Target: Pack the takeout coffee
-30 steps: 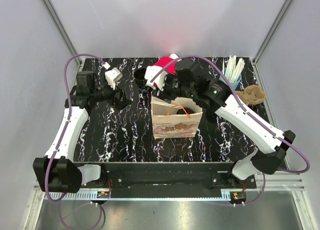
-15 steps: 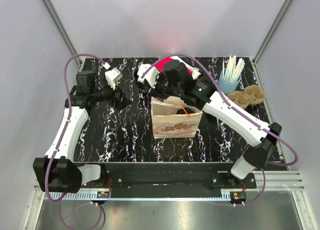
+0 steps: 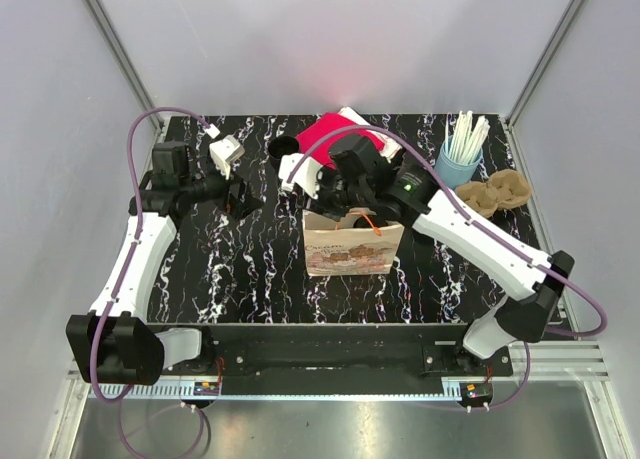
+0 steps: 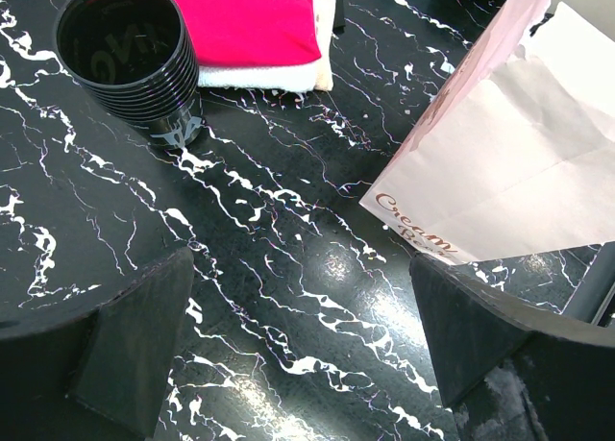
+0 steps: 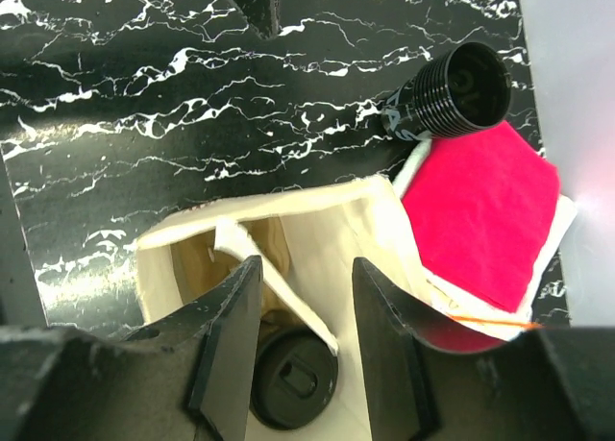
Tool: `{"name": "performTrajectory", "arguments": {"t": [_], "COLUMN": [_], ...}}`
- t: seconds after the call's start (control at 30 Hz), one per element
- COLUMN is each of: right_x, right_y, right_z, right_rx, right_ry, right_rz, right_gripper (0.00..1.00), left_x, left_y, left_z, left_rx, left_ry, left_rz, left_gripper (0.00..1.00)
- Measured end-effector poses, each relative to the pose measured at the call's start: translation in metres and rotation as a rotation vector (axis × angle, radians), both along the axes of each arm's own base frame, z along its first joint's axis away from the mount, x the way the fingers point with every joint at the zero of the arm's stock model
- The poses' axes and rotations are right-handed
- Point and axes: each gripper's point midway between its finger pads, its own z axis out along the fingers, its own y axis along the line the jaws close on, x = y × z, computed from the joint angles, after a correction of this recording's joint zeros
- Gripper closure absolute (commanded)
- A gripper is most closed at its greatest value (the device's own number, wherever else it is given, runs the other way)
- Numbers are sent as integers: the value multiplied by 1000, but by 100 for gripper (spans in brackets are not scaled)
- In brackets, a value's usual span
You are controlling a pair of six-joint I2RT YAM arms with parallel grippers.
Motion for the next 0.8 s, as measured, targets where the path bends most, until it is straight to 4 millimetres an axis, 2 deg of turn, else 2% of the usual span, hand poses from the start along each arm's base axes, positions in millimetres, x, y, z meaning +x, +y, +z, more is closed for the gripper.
{"name": "performTrajectory", "arguments": {"t": [0.27, 0.43, 0.6, 0.8], "right_x": [-8, -13, -21, -26], "right_y": [-12, -14, -9, 2], "right_z": [24, 24, 11, -13], "right_rx": [28, 14, -16, -65], "right_ry": [-41, -28, 28, 107], "right_rz": [8, 31, 79, 127], "right_gripper": [52, 53, 54, 59], "left_x": [0, 0, 0, 0], "left_y": [0, 0, 0, 1], "left_z": [0, 0, 0, 0], "left_rx": [0, -1, -1, -1], "left_ry": [0, 0, 0, 0], "left_rz": [-1, -1, 0, 1], "left_gripper": [1, 1, 1, 1]}}
